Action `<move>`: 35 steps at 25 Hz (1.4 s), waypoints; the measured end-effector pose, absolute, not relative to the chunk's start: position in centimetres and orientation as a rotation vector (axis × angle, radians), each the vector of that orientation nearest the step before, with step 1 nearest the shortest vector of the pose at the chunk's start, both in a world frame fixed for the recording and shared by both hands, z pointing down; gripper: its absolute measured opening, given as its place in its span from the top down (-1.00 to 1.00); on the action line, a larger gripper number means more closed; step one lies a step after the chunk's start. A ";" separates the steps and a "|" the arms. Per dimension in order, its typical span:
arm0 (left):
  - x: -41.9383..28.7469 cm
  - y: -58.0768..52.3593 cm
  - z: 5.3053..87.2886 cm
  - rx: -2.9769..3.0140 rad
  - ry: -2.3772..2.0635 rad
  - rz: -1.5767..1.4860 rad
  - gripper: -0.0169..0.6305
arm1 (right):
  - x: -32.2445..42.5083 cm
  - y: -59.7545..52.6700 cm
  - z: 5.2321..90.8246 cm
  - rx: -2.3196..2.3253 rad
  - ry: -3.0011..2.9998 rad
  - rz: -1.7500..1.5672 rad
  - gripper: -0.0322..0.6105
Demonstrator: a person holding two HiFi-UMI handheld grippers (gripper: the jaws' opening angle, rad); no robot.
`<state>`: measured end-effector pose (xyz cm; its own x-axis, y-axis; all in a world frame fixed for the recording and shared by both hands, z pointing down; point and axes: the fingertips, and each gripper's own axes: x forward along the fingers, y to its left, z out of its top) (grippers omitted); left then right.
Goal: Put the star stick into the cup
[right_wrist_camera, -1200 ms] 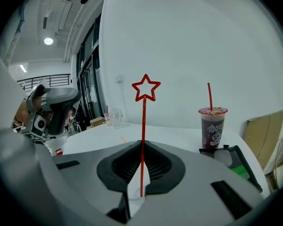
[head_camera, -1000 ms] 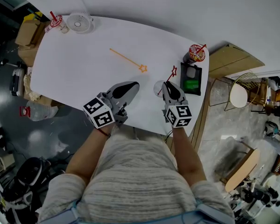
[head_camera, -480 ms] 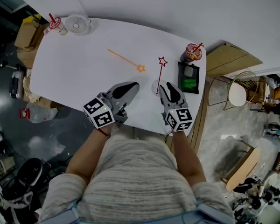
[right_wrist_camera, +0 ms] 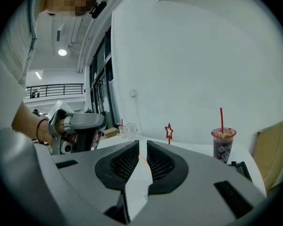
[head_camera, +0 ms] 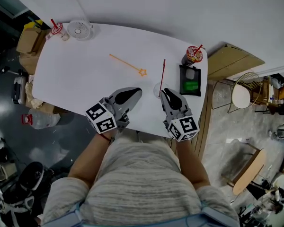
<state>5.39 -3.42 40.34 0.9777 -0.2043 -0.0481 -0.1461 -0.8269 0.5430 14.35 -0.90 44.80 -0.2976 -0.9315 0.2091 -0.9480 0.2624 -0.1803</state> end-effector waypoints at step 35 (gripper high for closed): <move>7.9 -9.1 53.4 3.156 0.280 1.325 0.70 | 15.1 -0.2 43.4 1.951 -2.326 0.415 0.84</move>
<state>7.92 -9.12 53.42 0.6955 0.0350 0.7177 0.2579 -0.9445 -0.2038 15.06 -0.23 43.44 -0.1872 -0.9548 0.2309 -0.9758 0.1537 -0.1558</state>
